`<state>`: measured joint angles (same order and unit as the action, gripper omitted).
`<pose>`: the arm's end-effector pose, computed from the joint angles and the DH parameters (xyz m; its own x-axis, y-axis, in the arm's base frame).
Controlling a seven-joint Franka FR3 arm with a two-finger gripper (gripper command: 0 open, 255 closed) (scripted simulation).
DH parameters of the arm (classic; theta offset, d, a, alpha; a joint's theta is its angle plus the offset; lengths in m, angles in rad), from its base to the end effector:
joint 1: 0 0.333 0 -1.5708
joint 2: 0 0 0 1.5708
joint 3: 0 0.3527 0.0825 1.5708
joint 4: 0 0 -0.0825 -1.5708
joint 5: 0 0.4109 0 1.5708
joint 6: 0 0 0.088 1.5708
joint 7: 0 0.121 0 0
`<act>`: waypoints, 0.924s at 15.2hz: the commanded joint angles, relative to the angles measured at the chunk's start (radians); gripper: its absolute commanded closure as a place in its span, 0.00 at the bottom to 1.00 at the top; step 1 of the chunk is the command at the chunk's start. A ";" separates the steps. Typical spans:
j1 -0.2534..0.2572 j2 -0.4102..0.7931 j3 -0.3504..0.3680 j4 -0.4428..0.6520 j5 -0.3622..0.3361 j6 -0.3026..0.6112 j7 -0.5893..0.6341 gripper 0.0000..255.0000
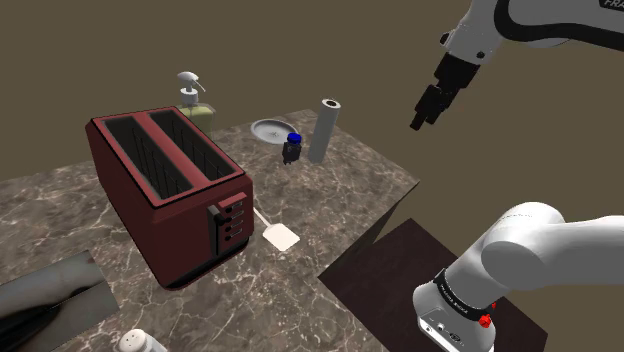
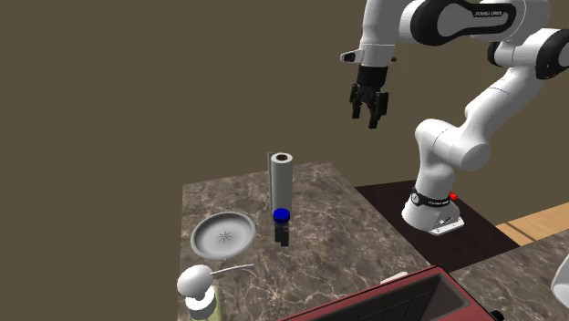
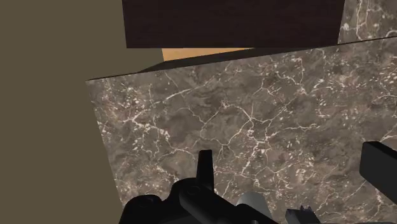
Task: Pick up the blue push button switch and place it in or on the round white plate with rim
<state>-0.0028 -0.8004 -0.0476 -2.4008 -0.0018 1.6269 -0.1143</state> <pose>0.3083 -0.0201 0.5892 0.9966 0.0774 0.0294 0.0783 -0.9965 -0.0292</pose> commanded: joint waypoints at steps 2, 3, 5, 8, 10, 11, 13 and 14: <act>0.006 0.030 0.007 0.001 0.006 0.029 0.005 0.00; 0.011 0.061 0.014 0.004 0.011 0.058 0.011 0.00; 0.022 0.124 0.029 0.012 0.021 0.114 0.020 0.00; 0.036 0.225 0.050 0.036 0.034 0.193 0.035 0.00; 0.045 0.294 0.063 0.058 0.040 0.242 0.044 0.00; 0.049 0.330 0.070 0.071 0.043 0.265 0.049 0.00; 0.057 0.401 0.083 0.101 0.047 0.308 0.058 0.00; 0.061 0.437 0.089 0.118 0.048 0.328 0.063 0.00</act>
<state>0.0556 -0.3998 0.0376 -2.2990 0.0453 1.9328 -0.0534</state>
